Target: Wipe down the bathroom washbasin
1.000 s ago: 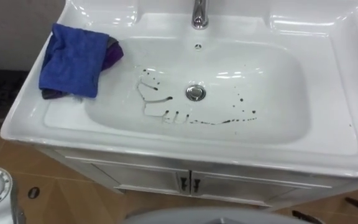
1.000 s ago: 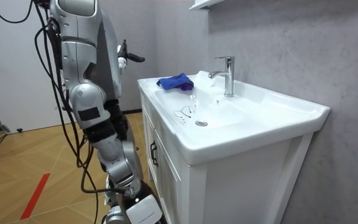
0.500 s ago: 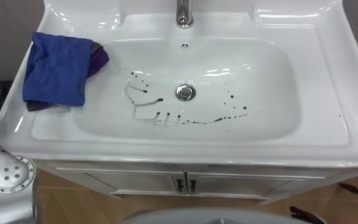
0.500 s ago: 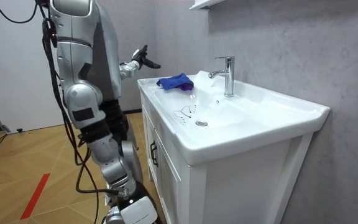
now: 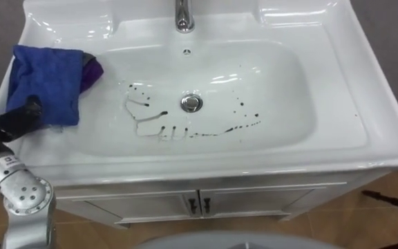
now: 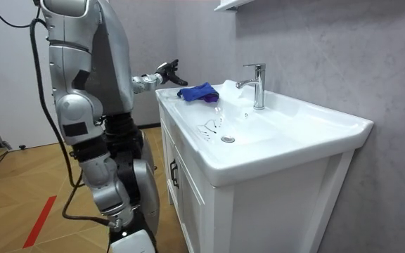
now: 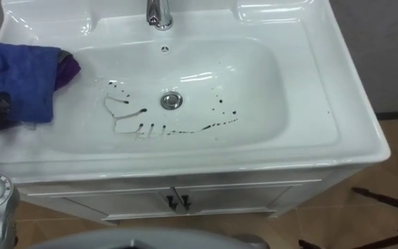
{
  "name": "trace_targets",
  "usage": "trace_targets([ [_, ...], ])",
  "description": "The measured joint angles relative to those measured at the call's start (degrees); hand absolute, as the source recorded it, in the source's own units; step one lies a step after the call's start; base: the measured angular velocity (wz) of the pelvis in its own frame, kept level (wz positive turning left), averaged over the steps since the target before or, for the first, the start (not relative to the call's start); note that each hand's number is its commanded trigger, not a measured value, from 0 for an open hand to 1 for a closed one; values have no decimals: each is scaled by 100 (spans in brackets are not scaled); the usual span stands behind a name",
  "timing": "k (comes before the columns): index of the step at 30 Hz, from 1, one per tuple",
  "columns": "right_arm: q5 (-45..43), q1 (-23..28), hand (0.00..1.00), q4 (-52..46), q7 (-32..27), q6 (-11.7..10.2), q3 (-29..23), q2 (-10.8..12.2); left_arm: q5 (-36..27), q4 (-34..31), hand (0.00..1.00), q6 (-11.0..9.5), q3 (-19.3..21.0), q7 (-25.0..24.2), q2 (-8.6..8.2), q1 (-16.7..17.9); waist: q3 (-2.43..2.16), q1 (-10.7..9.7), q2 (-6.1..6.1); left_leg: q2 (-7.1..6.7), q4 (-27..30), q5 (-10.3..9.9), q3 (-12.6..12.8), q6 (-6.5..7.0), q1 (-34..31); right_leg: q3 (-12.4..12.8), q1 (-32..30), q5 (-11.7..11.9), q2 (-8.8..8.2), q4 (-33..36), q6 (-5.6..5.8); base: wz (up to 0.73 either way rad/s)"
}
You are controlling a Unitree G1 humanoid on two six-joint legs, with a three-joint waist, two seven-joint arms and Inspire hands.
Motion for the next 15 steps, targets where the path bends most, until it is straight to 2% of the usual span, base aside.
trace_targets([
  [3,-56,-4,0,-4,5,35,19,18,76,16,0,34,0,-23,0,-75,2,-49,-15,4,2,0,28,1,-12,69,-55,7,10,83,-11,-13],
  [7,-322,-2,0,-3,68,213,24,33,110,298,0,109,-32,-73,0,-312,1,-154,-12,7,-3,0,56,1,-1,125,-102,12,15,84,-18,-8],
  [15,-384,5,0,-9,72,265,39,84,178,712,0,252,-321,-188,1,-548,-12,-208,1,53,-29,0,184,0,2,272,-129,46,71,126,-35,-10],
])
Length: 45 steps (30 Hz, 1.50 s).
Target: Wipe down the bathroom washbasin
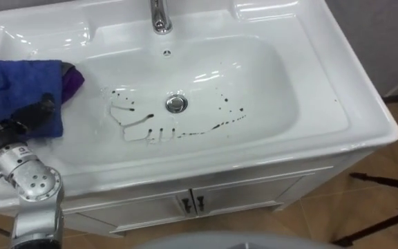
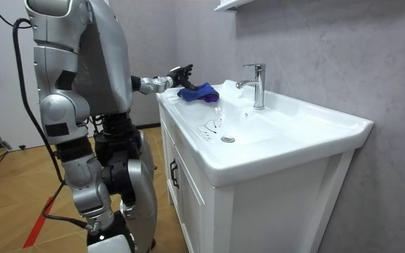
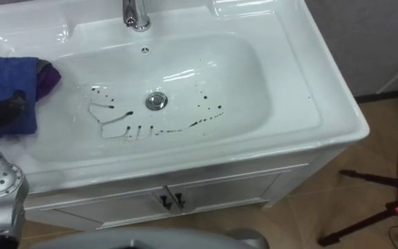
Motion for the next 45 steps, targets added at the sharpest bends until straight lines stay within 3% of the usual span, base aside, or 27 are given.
trace_targets([
  [14,-26,-21,0,-13,16,6,12,102,55,139,0,21,-76,-199,1,-134,12,-97,-21,15,-48,-1,68,-2,10,119,-98,3,31,63,-9,-3],
  [19,-26,-28,0,-32,81,120,12,106,44,162,0,39,-113,-320,0,-149,30,-82,-65,20,-57,0,98,-2,90,123,-64,2,32,73,-9,-4],
  [29,-34,-76,0,-32,53,172,39,112,14,540,0,121,-114,-460,-22,-149,4,-69,-83,21,-80,-2,118,-4,79,119,-80,3,34,61,-11,0],
  [35,-26,-12,0,-34,-28,188,68,109,44,827,0,120,-116,-455,-82,-156,-58,-61,19,23,-72,-2,138,-4,102,115,-71,3,34,63,-11,-2],
  [39,-24,5,0,-35,-14,262,68,105,44,1039,0,123,-116,-460,-84,-180,-39,-78,31,24,-120,-5,144,-7,182,129,-6,-1,38,60,-12,-1],
  [45,-27,34,0,-52,59,362,72,100,188,1348,0,70,-93,-463,-77,-211,-51,-69,24,17,-196,-5,178,-8,303,189,-2,-43,45,165,-20,-8],
])
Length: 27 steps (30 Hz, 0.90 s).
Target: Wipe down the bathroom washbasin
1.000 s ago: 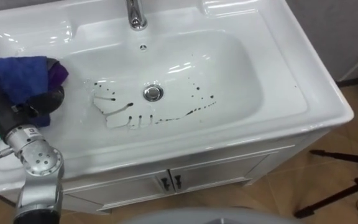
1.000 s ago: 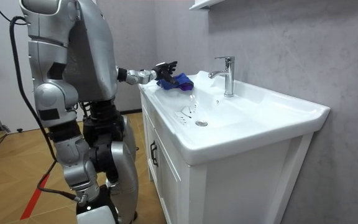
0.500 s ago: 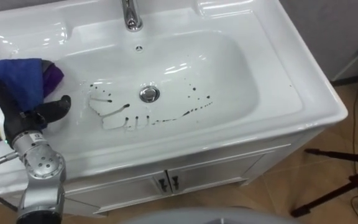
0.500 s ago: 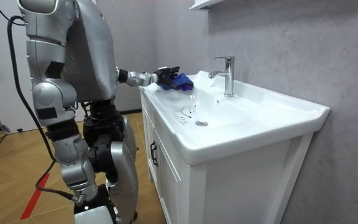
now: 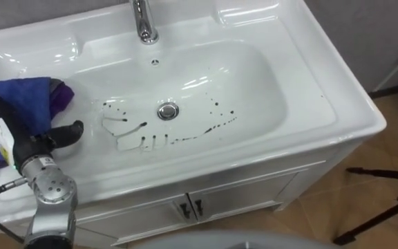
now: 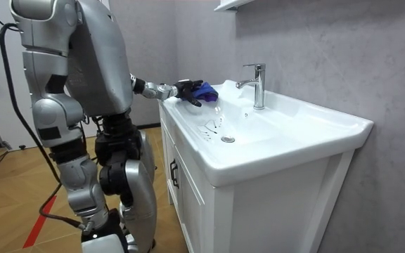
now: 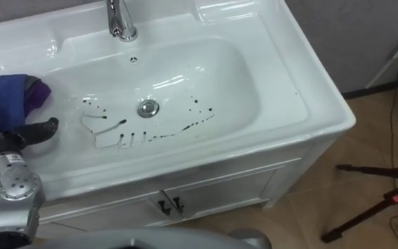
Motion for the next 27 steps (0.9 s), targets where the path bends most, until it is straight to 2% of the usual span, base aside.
trace_targets([
  [8,-11,11,0,3,-30,9,-21,-1,44,203,0,-83,-1,72,52,-92,-20,-6,-102,-1,17,0,-9,-1,43,18,20,-26,3,8,-13,0],
  [13,-10,49,0,4,-63,21,-34,-2,44,315,0,-111,-1,80,60,-134,-21,-9,-100,1,5,0,-12,-1,46,18,15,-26,9,11,-15,0],
  [27,-11,124,0,1,-162,262,-87,-2,42,470,0,-111,1,75,84,-221,-29,-9,-111,6,-38,1,15,-2,64,35,19,-25,11,8,-16,0],
])
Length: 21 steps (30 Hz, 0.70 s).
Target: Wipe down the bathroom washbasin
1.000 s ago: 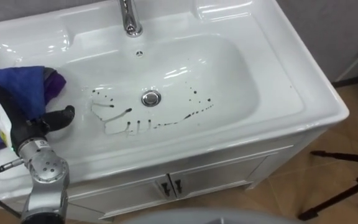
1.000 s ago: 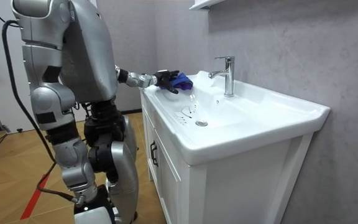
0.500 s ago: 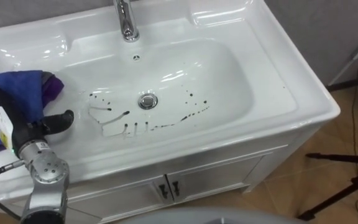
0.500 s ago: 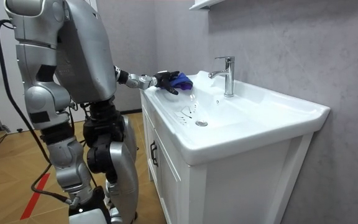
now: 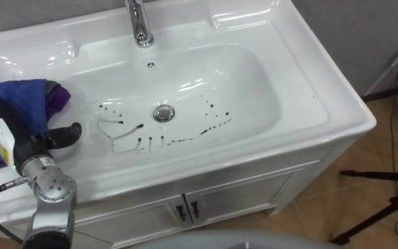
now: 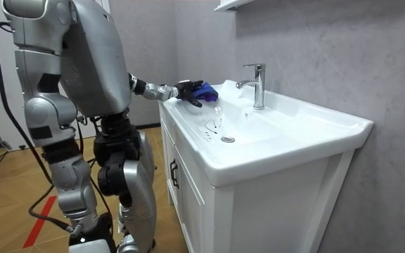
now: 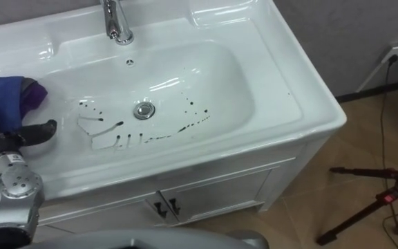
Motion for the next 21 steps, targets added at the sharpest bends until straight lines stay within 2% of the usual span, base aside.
trace_targets([
  [7,5,46,0,-172,-37,123,-6,0,-7,20,0,1,21,-37,5,8,-7,24,-8,1,61,2,89,-1,20,55,-4,0,-2,23,0,-3],
  [11,12,44,0,-235,-44,140,-5,2,10,41,1,13,55,-174,24,-7,-26,21,-7,6,78,1,119,0,25,57,14,14,-4,12,-1,-1],
  [12,13,43,0,-251,-44,169,-5,2,10,44,8,19,64,-196,26,-7,-28,21,-3,7,77,1,121,-1,25,56,14,18,-3,10,-3,0],
  [13,13,41,0,-262,-44,199,-5,3,11,44,22,40,87,-247,26,-9,-34,20,7,11,77,1,124,-1,25,55,14,22,0,6,-5,0],
  [15,12,52,0,-283,-43,240,-4,3,10,49,40,57,104,-299,38,-11,-38,13,17,14,76,1,124,-1,27,53,15,23,3,11,-7,0],
  [16,6,57,0,-288,-42,251,-4,3,10,55,62,79,105,-309,53,-16,-37,10,22,16,79,1,124,-1,29,52,14,23,4,21,-7,0],
  [18,-4,103,0,-378,-31,278,-5,3,19,69,78,114,132,-314,69,-36,-36,10,32,17,88,1,123,-1,29,50,15,23,4,26,-7,0],
  [19,-4,118,0,-421,-27,309,-5,3,88,93,97,131,202,-314,83,-43,-34,11,42,16,88,1,123,-1,31,52,14,23,5,31,-7,0],
  [21,-3,121,0,-430,-19,350,-5,3,145,158,100,138,260,-317,173,-51,-34,15,51,16,84,1,123,-1,34,53,15,23,4,37,-8,0],
])
